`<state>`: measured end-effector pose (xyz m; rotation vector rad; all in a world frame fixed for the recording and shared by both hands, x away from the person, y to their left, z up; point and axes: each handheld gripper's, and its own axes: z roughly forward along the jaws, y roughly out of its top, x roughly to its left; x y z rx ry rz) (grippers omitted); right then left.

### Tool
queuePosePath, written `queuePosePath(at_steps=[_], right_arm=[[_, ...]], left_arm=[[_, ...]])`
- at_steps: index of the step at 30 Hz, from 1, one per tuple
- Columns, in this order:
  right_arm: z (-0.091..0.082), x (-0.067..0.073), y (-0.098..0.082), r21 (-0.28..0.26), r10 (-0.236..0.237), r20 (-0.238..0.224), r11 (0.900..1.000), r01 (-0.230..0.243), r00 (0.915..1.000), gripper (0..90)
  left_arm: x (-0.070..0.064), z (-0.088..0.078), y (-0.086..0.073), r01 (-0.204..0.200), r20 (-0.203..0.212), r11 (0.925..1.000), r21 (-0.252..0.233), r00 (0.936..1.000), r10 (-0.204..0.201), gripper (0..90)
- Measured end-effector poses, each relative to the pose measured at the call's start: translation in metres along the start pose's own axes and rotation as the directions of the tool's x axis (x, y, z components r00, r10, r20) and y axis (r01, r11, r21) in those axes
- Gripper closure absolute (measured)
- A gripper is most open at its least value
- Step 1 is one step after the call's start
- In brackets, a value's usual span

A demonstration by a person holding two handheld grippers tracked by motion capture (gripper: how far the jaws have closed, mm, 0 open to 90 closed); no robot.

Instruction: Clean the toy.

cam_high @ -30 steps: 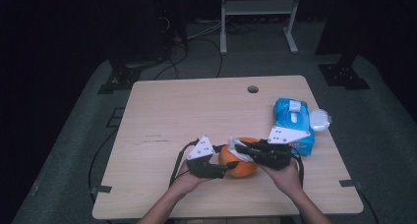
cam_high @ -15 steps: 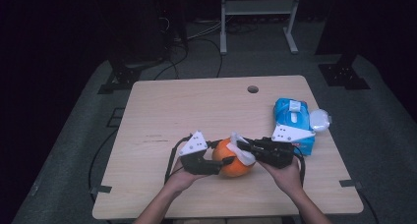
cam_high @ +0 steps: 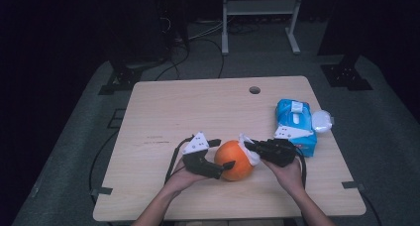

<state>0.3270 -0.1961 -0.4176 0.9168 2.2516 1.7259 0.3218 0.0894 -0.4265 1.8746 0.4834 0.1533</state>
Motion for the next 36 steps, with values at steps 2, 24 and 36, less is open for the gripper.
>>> queuePosePath(at_steps=[2,24,36], right_arm=[[0.000,0.001,0.000,0.002,-0.005,0.000,1.000,0.005,1.0000,82.1],[0.001,0.000,0.001,-0.001,0.021,-0.060,1.000,-0.021,0.9980,82.1],[0.009,0.050,0.017,-0.015,-0.177,-0.156,0.984,0.176,0.9718,82.4]], left_arm=[[0.004,0.002,-0.005,-0.002,0.028,1.0000,0.004,0.9996,0.002,8.0],[-0.004,-0.005,0.001,-0.027,0.036,0.9966,0.078,0.9990,0.025,33.7],[-0.012,0.006,-0.001,-0.017,-0.002,0.9987,0.049,0.9999,0.017,29.9]])
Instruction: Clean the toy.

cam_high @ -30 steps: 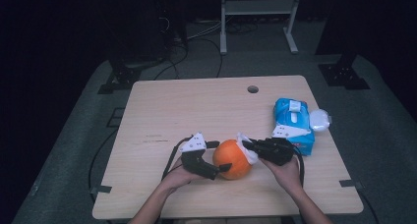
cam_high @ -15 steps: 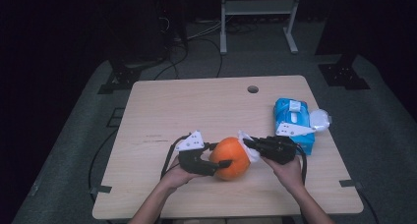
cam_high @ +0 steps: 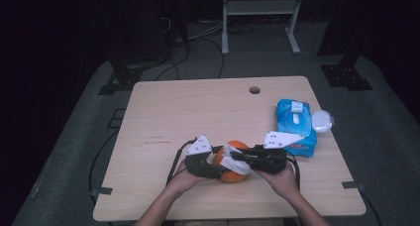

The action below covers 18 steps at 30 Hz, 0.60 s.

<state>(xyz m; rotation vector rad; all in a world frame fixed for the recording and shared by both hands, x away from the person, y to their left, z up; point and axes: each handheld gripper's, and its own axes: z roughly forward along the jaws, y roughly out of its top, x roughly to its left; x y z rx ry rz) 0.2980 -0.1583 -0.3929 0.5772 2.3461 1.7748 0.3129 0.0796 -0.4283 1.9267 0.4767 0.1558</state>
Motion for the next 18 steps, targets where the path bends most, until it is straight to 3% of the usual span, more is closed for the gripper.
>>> queuePosePath(at_steps=[2,7,10,15,18], right_arm=[[0.000,0.001,0.001,0.012,-0.032,0.051,0.999,0.032,0.9982,82.3],[-0.013,-0.022,-0.007,-0.002,0.026,0.154,1.000,-0.025,0.9878,82.3],[-0.018,-0.030,-0.013,-0.004,0.059,0.162,0.998,-0.059,0.9851,82.3],[-0.020,-0.022,-0.012,0.001,0.027,0.168,1.000,-0.027,0.9854,82.4],[-0.015,-0.011,-0.008,-0.015,0.002,0.123,1.000,0.000,0.9924,82.3]], left_arm=[[-0.002,0.000,0.000,-0.001,-0.004,1.0000,0.001,1.0000,0.001,30.0],[-0.005,0.001,-0.002,-0.015,-0.008,0.9999,0.003,0.9999,0.015,30.1],[-0.005,0.002,-0.002,-0.010,-0.023,0.9999,-0.007,0.9997,0.010,29.5],[-0.007,0.003,-0.002,0.007,-0.042,0.9999,-0.009,0.9991,-0.007,29.6],[-0.010,0.005,-0.001,0.002,-0.049,1.0000,-0.001,0.9988,-0.002,29.3]])
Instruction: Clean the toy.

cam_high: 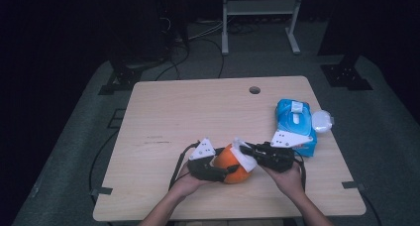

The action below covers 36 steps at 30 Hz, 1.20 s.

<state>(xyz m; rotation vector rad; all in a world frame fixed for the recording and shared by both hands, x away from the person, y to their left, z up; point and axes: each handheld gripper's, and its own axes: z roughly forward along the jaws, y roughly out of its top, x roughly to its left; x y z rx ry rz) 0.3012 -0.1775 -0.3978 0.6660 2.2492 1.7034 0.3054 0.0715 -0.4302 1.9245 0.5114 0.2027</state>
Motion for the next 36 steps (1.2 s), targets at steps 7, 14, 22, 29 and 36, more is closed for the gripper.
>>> queuePosePath(at_steps=[7,14,22,29,36], right_arm=[[0.008,-0.001,0.001,0.021,-0.023,0.030,1.000,0.023,0.9993,82.1],[0.004,-0.009,-0.005,0.020,0.015,0.010,1.000,-0.015,0.9998,82.1],[0.002,-0.010,-0.002,0.033,-0.004,0.016,0.999,0.004,0.9999,82.0],[0.014,0.017,0.006,0.047,-0.081,-0.043,0.995,0.083,0.9958,82.4],[0.008,0.001,0.005,0.068,-0.043,0.037,0.997,0.040,0.9984,82.5]], left_arm=[[-0.004,0.001,-0.002,-0.047,0.035,0.9989,0.001,0.9983,0.047,28.9],[0.013,-0.003,-0.005,-0.038,0.129,0.9978,-0.055,0.9906,0.044,12.3],[0.011,0.002,-0.010,-0.059,0.105,0.9973,-0.045,0.9924,0.063,27.7],[-0.001,0.004,-0.006,-0.086,0.074,0.9962,-0.015,0.9935,0.087,30.1],[-0.009,0.007,-0.007,-0.123,0.088,0.9922,-0.015,0.9883,0.124,30.4]])
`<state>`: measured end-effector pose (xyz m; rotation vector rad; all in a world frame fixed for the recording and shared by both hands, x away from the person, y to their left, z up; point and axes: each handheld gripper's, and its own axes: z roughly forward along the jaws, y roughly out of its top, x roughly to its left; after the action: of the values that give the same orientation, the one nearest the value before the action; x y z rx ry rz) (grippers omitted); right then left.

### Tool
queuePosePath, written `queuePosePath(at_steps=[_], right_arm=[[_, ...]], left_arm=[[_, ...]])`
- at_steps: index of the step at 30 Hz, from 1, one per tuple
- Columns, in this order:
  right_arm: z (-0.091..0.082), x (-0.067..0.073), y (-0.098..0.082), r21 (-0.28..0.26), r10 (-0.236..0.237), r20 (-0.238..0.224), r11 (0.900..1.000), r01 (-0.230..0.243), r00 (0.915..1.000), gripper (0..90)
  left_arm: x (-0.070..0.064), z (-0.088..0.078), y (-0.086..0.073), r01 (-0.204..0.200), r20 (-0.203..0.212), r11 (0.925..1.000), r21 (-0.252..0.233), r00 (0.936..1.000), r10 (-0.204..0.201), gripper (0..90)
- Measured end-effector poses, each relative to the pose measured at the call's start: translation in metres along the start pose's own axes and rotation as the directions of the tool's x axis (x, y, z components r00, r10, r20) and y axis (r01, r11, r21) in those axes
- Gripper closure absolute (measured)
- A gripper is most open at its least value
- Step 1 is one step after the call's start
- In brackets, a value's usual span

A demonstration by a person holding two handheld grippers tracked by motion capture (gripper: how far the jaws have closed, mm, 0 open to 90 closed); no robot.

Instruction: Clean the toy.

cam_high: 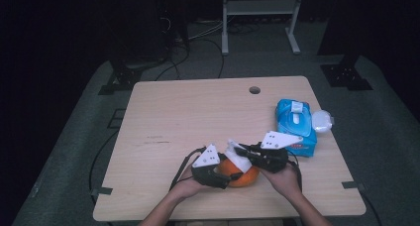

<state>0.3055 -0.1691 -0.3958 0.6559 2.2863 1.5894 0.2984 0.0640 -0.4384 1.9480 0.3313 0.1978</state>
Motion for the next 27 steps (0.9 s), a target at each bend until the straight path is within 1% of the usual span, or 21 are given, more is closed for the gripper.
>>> queuePosePath(at_steps=[2,5,7,9,11,12,13,14,15,16,17,19,21,22,24,26,27], right_arm=[[-0.006,-0.009,-0.003,0.002,0.042,-0.006,0.999,-0.041,0.9991,82.5],[-0.014,-0.013,-0.006,0.009,0.045,0.012,0.999,-0.046,0.9989,82.5],[-0.016,-0.016,-0.007,0.012,0.062,0.011,0.998,-0.063,0.9980,82.5],[-0.015,-0.016,-0.007,0.023,0.080,-0.018,0.997,-0.079,0.9966,82.5],[-0.012,-0.011,-0.005,0.027,0.073,-0.039,0.997,-0.072,0.9966,82.5],[-0.009,-0.008,-0.004,0.029,0.068,-0.052,0.997,-0.067,0.9963,82.5],[-0.006,-0.005,-0.003,0.037,0.063,-0.065,0.997,-0.061,0.9959,82.4],[-0.003,-0.004,-0.003,0.042,0.056,-0.066,0.998,-0.053,0.9962,82.4],[-0.002,-0.004,-0.003,0.044,0.056,-0.064,0.998,-0.054,0.9963,82.4],[-0.002,-0.006,-0.003,0.038,0.059,-0.061,0.998,-0.056,0.9964,82.4],[-0.004,-0.011,-0.004,0.028,0.077,-0.060,0.997,-0.076,0.9952,82.4],[-0.007,-0.018,-0.008,0.020,0.106,-0.044,0.994,-0.106,0.9934,82.4],[-0.010,-0.026,-0.014,0.014,0.140,-0.034,0.990,-0.140,0.9896,82.4],[-0.012,-0.029,-0.016,0.010,0.150,-0.027,0.989,-0.149,0.9884,82.4],[-0.016,-0.034,-0.021,0.005,0.172,-0.012,0.985,-0.172,0.9850,82.4],[-0.018,-0.038,-0.025,0.001,0.193,-0.007,0.981,-0.193,0.9811,82.4],[-0.018,-0.040,-0.027,-0.002,0.208,-0.009,0.978,-0.208,0.9781,82.4]], left_arm=[[0.000,0.000,0.001,-0.005,-0.002,1.0000,0.002,1.0000,0.005,30.4],[0.001,-0.001,0.000,0.014,-0.001,0.9999,-0.004,0.9999,-0.014,30.3],[0.001,-0.001,0.000,0.006,0.003,1.0000,0.001,1.0000,-0.006,30.1],[-0.002,0.001,0.001,-0.030,0.017,0.9994,0.017,0.9994,0.030,29.1],[-0.006,0.002,0.002,-0.070,0.024,0.9971,0.030,0.9973,0.069,28.7],[-0.008,0.003,0.002,-0.095,0.031,0.9947,0.037,0.9951,0.094,28.6],[-0.010,0.003,0.002,-0.108,0.031,0.9934,0.039,0.9938,0.107,28.6],[-0.010,0.003,0.002,-0.110,0.026,0.9931,0.040,0.9937,0.109,28.6],[-0.009,0.003,0.002,-0.103,0.020,0.9938,0.041,0.9945,0.103,28.8],[-0.007,0.002,0.002,-0.085,0.015,0.9959,0.031,0.9963,0.085,29.1],[-0.006,0.001,0.002,-0.077,0.011,0.9966,0.029,0.9970,0.077,29.6],[-0.001,-0.001,0.001,-0.040,0.005,0.9991,0.016,0.9992,0.039,30.1],[0.003,-0.003,-0.001,-0.008,0.006,1.0000,0.003,0.9999,0.008,30.2],[0.006,-0.004,-0.001,0.007,0.003,1.0000,0.000,1.0000,-0.007,30.2],[0.012,-0.008,-0.003,0.046,-0.005,0.9988,-0.012,0.9989,-0.046,30.2],[0.019,-0.011,-0.005,0.104,-0.007,0.9941,-0.029,0.9945,-0.105,30.2],[0.021,-0.012,-0.006,0.120,-0.004,0.9922,-0.034,0.9928,-0.120,30.1]])
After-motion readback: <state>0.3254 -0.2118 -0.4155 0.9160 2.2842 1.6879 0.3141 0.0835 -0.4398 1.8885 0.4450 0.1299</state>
